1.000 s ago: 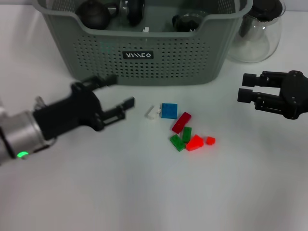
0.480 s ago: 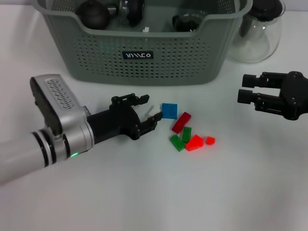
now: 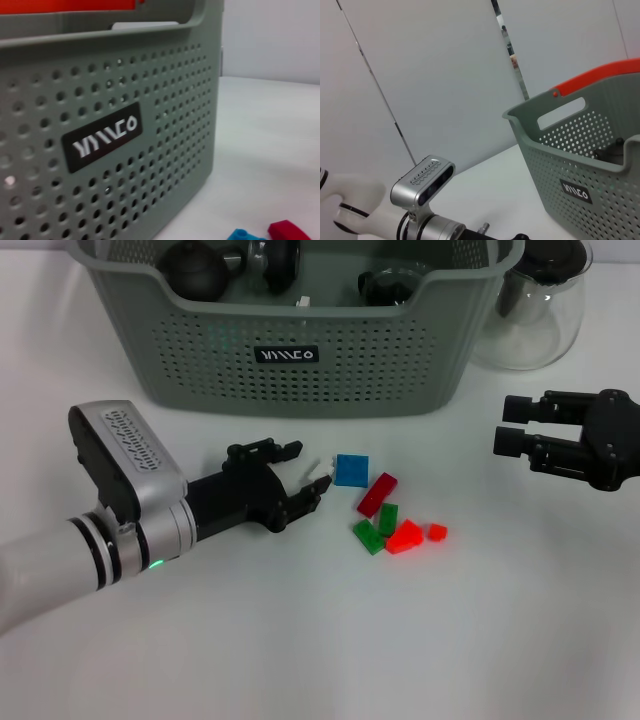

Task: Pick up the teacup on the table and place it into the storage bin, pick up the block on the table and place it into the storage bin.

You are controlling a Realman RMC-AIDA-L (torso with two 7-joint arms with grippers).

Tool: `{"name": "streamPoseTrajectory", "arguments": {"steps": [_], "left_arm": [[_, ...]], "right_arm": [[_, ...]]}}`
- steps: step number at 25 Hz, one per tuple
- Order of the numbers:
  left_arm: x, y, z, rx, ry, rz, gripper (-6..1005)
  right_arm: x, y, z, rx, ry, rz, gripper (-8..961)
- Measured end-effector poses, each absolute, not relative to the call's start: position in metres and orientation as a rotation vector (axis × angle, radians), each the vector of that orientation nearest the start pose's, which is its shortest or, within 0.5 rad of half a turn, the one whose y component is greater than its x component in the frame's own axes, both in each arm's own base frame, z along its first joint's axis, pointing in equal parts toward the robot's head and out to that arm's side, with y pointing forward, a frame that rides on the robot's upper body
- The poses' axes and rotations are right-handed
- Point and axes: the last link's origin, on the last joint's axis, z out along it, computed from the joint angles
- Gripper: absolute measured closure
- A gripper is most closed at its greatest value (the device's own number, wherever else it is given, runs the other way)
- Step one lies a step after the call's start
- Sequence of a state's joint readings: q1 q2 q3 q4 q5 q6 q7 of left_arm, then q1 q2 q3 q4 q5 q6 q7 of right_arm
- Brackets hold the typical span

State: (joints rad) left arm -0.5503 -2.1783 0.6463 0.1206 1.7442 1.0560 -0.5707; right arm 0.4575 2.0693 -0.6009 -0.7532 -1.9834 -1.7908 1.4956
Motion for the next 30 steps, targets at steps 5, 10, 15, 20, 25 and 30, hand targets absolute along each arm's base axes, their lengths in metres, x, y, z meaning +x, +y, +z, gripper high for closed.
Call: {"name": "streamPoseTrajectory", "arguments": {"steps": [5, 10, 15, 20, 25, 30], "left_arm": [[-0.2918, 0.3057, -0.1189, -2.466, -0.453, -0.483, 435], [-0.2900, 0.3040, -0.1203, -2.480, -0.442, -0.491, 439], [-0.2874, 0.3020, -0.1247, -2.498, -0.421, -0.487, 447], [-0.2858, 0.3025, -0.1277, -2.506, -0.421, -0.477, 454], [-0.2863, 0.3035, -0.1277, -2.502, -0.424, -0.470, 462], [-0.2859, 0.3045, -0.1273, -2.500, -0.423, -0.470, 652]], "right_arm": [[0.2647, 0.3004, 0.0316, -2.742, 0.725, 0.881, 419], [0.2653, 0.2997, 0.0316, -2.740, 0.728, 0.882, 419], [0.2653, 0.2993, 0.0318, -2.741, 0.728, 0.885, 419], [0.2655, 0.2993, 0.0319, -2.740, 0.729, 0.884, 419], [0.2666, 0.2988, 0.0316, -2.737, 0.734, 0.880, 419], [0.2671, 0.2984, 0.0317, -2.735, 0.736, 0.880, 419]]}}
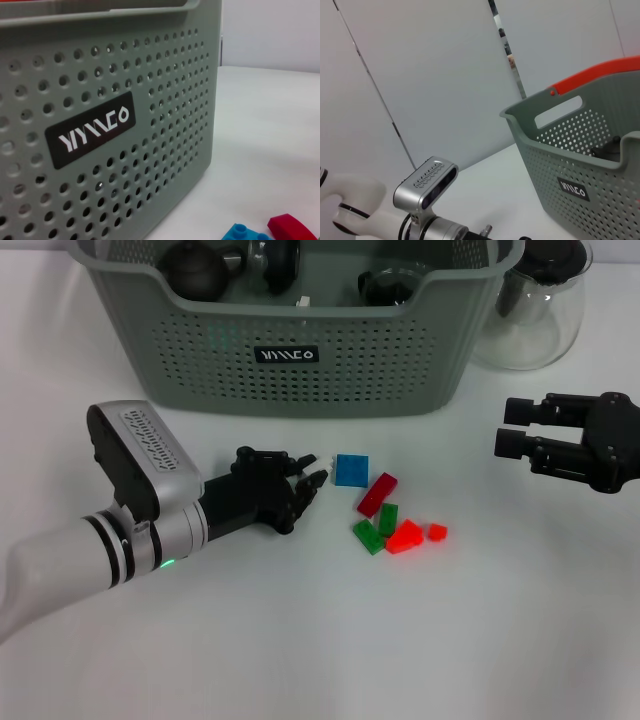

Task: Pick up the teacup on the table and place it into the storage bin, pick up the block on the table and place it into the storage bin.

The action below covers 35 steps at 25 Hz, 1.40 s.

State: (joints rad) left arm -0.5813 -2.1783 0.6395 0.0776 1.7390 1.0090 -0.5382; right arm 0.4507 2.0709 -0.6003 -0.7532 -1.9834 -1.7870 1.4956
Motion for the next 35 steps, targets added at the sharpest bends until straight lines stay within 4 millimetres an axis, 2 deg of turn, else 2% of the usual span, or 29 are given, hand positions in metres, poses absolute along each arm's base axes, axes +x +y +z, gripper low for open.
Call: {"name": "streamPoseTrajectory", "arguments": {"steps": [6, 8, 11, 14, 15, 16, 20, 22, 24, 25, 26, 27, 28, 31, 35], "left_arm": [[-0.289, 0.302, -0.119, -2.494, -0.442, -0.510, 835], [-0.293, 0.301, -0.112, -2.492, -0.466, -0.527, 835], [-0.306, 0.295, -0.087, -2.508, -0.525, -0.561, 834], [-0.309, 0.291, -0.077, -2.518, -0.547, -0.578, 833], [-0.313, 0.285, -0.061, -2.532, -0.567, -0.611, 833], [-0.312, 0.274, -0.035, -2.560, -0.566, -0.691, 832], [-0.296, 0.263, 0.011, -2.575, -0.497, -0.921, 832], [-0.283, 0.266, 0.034, -2.543, -0.446, -1.060, 831], [-0.266, 0.276, 0.059, -2.490, -0.401, -1.221, 831], [-0.255, 0.287, 0.071, -2.460, -0.396, -1.288, 830], [-0.246, 0.295, 0.079, -2.441, -0.399, -1.333, 830], [-0.230, 0.314, 0.091, -2.429, -0.433, -1.364, 830], [-0.225, 0.322, 0.095, -2.430, -0.451, -1.358, 829], [-0.188, 0.366, 0.115, -2.450, -0.544, -1.239, 829], [-0.137, 0.420, 0.127, -2.495, -0.683, -0.864, 828]], "right_arm": [[0.268, 0.298, 0.033, -2.730, 0.738, 0.883, 419], [0.268, 0.298, 0.033, -2.731, 0.737, 0.885, 419], [0.268, 0.298, 0.033, -2.732, 0.737, 0.885, 419], [0.268, 0.297, 0.033, -2.730, 0.739, 0.884, 419], [0.269, 0.297, 0.033, -2.730, 0.740, 0.884, 419], [0.269, 0.297, 0.033, -2.729, 0.740, 0.883, 419], [0.269, 0.297, 0.033, -2.731, 0.737, 0.878, 419], [0.268, 0.298, 0.032, -2.735, 0.730, 0.876, 419], [0.267, 0.299, 0.032, -2.738, 0.723, 0.876, 419], [0.266, 0.299, 0.032, -2.739, 0.722, 0.877, 419], [0.266, 0.300, 0.032, -2.739, 0.720, 0.877, 419], [0.266, 0.300, 0.032, -2.741, 0.720, 0.878, 419], [0.266, 0.300, 0.032, -2.742, 0.720, 0.879, 419], [0.265, 0.300, 0.032, -2.744, 0.721, 0.882, 419], [0.265, 0.300, 0.033, -2.741, 0.721, 0.885, 419]]}}
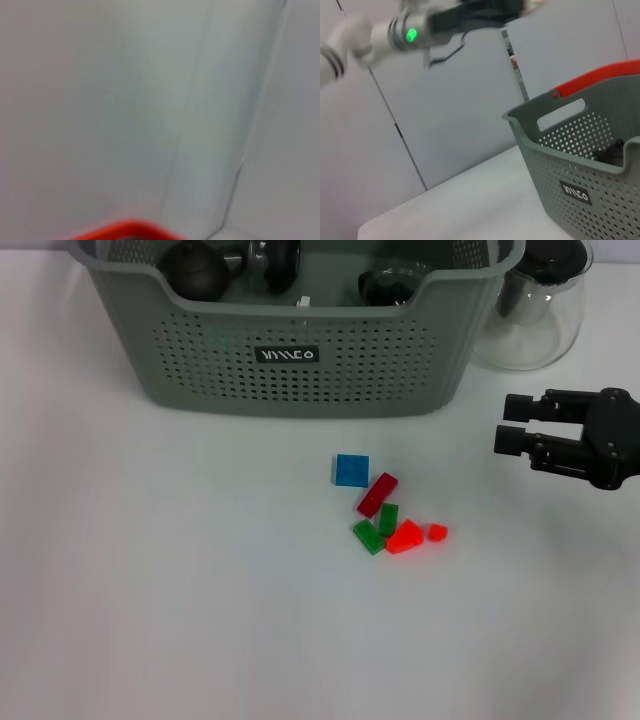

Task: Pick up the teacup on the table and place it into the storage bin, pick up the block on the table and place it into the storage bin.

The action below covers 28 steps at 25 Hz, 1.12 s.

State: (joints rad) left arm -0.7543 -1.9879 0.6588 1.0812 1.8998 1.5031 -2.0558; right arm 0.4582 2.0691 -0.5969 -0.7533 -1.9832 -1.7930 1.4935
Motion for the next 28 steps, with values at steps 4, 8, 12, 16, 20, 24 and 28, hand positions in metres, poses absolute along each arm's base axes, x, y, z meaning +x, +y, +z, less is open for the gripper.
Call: {"name": "streamPoseTrajectory", "arguments": {"steps": [4, 8, 12, 16, 20, 24, 28], "left_arm": [[-0.109, 0.456, 0.103, -2.498, -0.770, -0.359, 827], [-0.113, 0.472, 0.054, -2.429, -0.762, -0.047, 826], [-0.120, 0.476, 0.000, -2.368, -0.722, 0.201, 825], [-0.117, 0.476, -0.021, -2.364, -0.688, 0.264, 824], [-0.113, 0.473, -0.010, -2.349, -0.692, 0.156, 786], [-0.112, 0.440, 0.043, -2.344, -0.642, -0.255, 636], [-0.137, 0.390, 0.081, -2.381, -0.506, -0.601, 474]], "right_arm": [[0.264, 0.300, 0.031, -2.746, 0.718, 0.886, 419], [0.264, 0.300, 0.030, -2.738, 0.716, 0.889, 419], [0.264, 0.300, 0.030, -2.737, 0.715, 0.890, 419], [0.262, 0.301, 0.029, -2.743, 0.711, 0.890, 419], [0.262, 0.301, 0.029, -2.742, 0.710, 0.890, 419], [0.264, 0.300, 0.030, -2.735, 0.714, 0.890, 419], [0.264, 0.301, 0.031, -2.735, 0.712, 0.888, 419]]}}
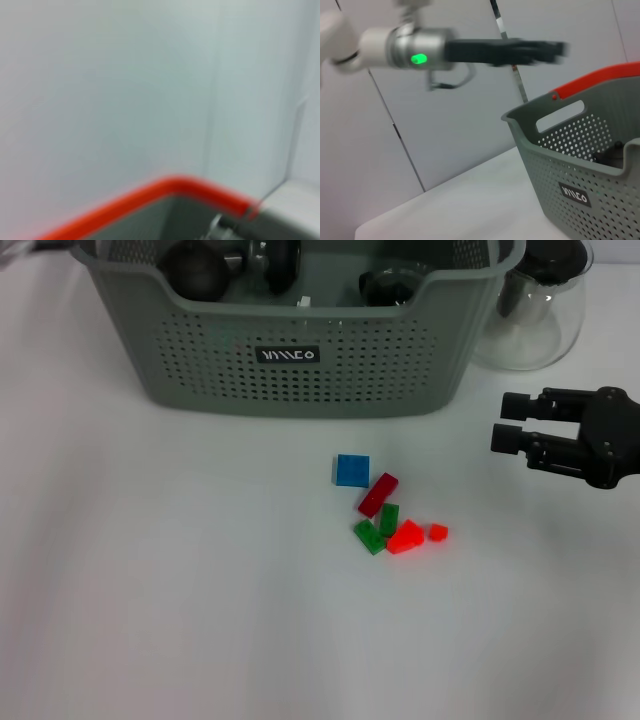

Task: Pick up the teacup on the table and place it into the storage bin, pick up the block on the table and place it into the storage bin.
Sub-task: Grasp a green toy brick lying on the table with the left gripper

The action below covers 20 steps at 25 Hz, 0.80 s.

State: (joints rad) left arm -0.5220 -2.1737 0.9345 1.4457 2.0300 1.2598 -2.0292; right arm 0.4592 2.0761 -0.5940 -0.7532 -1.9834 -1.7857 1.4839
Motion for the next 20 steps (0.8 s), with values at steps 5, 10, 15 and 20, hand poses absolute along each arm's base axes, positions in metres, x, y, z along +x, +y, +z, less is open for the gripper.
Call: {"name": "streamPoseTrajectory", "arguments": {"steps": [5, 10, 15, 20], "left_arm": [[-0.201, 0.331, 0.093, -2.427, -0.405, -0.928, 306], [-0.263, 0.288, 0.056, -2.420, -0.364, -1.024, 224], [-0.285, 0.258, -0.009, -2.552, -0.314, -0.946, 230], [-0.288, 0.249, -0.072, -2.651, -0.358, -0.850, 236]], "right_arm": [[0.264, 0.301, 0.031, -2.731, 0.712, 0.885, 419], [0.265, 0.302, 0.030, -2.726, 0.718, 0.880, 419], [0.266, 0.302, 0.029, -2.722, 0.725, 0.880, 419], [0.266, 0.302, 0.026, -2.725, 0.740, 0.882, 419]]}}
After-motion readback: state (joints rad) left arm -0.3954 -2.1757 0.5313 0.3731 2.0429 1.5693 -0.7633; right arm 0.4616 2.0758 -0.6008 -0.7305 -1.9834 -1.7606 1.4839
